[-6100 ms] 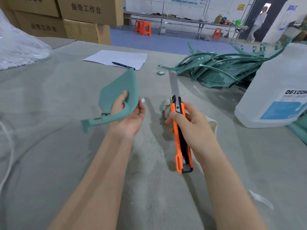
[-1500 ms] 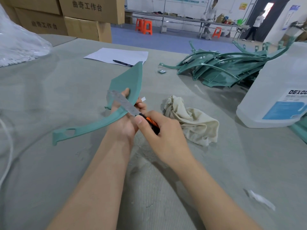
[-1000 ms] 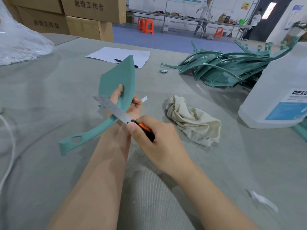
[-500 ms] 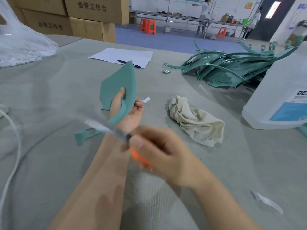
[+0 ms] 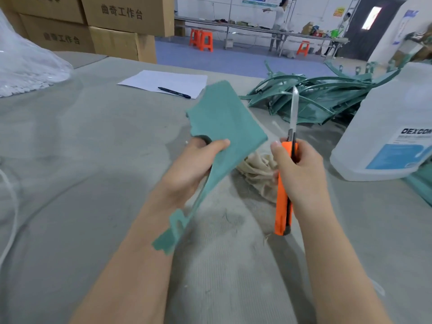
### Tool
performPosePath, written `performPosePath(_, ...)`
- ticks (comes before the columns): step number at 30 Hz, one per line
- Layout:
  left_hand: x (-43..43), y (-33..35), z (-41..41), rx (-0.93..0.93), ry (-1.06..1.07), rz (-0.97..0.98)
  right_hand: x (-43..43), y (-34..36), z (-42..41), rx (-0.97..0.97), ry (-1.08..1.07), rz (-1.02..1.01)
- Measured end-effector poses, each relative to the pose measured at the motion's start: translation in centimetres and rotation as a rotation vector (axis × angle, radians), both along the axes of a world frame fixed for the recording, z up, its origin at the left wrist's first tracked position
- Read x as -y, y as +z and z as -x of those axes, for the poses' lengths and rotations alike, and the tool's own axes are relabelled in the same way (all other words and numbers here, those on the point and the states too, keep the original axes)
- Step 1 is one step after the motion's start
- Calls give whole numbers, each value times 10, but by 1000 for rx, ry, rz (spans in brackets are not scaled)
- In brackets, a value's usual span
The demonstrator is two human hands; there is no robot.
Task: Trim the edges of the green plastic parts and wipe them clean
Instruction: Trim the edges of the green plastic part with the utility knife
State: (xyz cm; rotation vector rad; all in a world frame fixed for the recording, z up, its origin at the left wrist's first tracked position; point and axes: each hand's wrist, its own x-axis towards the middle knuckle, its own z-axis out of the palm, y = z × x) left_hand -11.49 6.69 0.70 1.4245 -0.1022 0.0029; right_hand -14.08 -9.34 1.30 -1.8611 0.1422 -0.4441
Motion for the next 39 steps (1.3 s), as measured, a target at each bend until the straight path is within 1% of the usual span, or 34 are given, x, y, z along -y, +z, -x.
performPosePath(2, -3, 2, 1, -25, -91, -138, 4, 1, 0, 31, -41, -17)
performPosePath(3, -5, 2, 1, -57, -147, -172, 7, 1, 0, 25, -48, -26)
performPosePath(4, -6, 3, 1, -98, -204, -161, 10, 1, 0, 5, -46, -24)
performPosePath(7, -8, 4, 2, -221, -353, 13, 16, 2, -1, -109, 31, 7)
performPosePath(8, -10, 5, 3, -269, -375, 83, 16, 2, -1, -139, 70, -35)
performPosePath(10, -15, 7, 2, -335, -381, 274, 13, 2, -1, -150, 118, -235)
performPosePath(11, -17, 7, 0, -320, -393, 378, 11, 2, -1, -124, 110, -346)
performPosePath(13, -15, 5, -2, -246, -413, 566, 4, 1, 0, -38, 57, -496)
performPosePath(16, -2, 5, 0, -155, -488, 782, -10, -2, 1, 70, -12, -594)
performPosePath(17, 3, 4, 1, -128, -506, 795, -13, -3, 2, 73, -24, -607)
performPosePath(18, 7, 4, 2, -90, -502, 752, -15, -5, 2, 68, -36, -597)
performPosePath(19, 11, 5, 3, -55, -457, 667, -16, -5, 2, 55, -44, -574)
performPosePath(20, 15, 4, 3, -44, -384, 583, -15, -5, 2, 49, -37, -538)
performPosePath(21, 18, 4, 2, -60, -310, 538, -14, -5, 2, 40, -20, -503)
performPosePath(22, 22, 2, 1, -102, -243, 552, -14, -5, 2, 38, 5, -468)
performPosePath(25, 25, -3, -3, -306, -63, 743, -15, -3, 3, 87, 91, -363)
performPosePath(27, 20, -3, -4, -404, 13, 858, -14, -1, 3, 151, 56, -280)
performPosePath(29, 15, -1, -5, -437, 33, 943, -8, -1, 1, 202, -42, -214)
performPosePath(32, 12, 1, -3, -439, -11, 1004, 1, -6, -2, 250, -147, -77)
performPosePath(34, 13, 2, -1, -445, -41, 1004, 4, -11, -4, 266, -167, 10)
performPosePath(39, 14, 4, 2, -480, -89, 954, 0, -14, -7, 312, -184, 79)
